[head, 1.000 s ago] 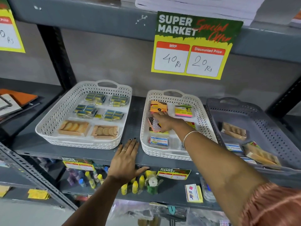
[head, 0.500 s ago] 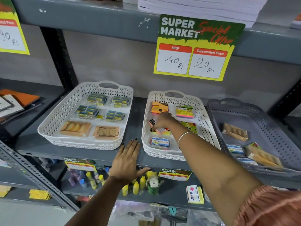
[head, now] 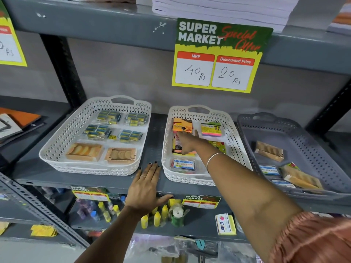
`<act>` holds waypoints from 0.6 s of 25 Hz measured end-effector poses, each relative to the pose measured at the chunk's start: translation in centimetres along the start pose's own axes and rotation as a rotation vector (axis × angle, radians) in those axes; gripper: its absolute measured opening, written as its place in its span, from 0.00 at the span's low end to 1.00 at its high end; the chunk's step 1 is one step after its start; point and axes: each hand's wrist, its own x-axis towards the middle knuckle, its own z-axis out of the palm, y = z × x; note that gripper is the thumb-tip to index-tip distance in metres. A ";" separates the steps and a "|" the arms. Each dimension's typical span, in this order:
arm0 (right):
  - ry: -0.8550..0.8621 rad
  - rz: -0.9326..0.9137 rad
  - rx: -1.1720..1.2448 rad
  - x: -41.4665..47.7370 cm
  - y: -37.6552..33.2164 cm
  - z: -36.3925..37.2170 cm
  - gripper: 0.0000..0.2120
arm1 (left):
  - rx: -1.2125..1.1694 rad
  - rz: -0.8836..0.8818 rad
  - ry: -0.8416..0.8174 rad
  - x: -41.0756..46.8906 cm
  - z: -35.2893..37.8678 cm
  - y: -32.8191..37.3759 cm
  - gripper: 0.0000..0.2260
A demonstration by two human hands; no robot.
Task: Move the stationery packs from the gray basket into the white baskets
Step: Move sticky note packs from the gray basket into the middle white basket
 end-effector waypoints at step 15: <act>-0.088 0.665 0.057 -11.1 17.5 -2.0 0.22 | 0.024 0.008 0.003 -0.1 0.1 0.0 0.47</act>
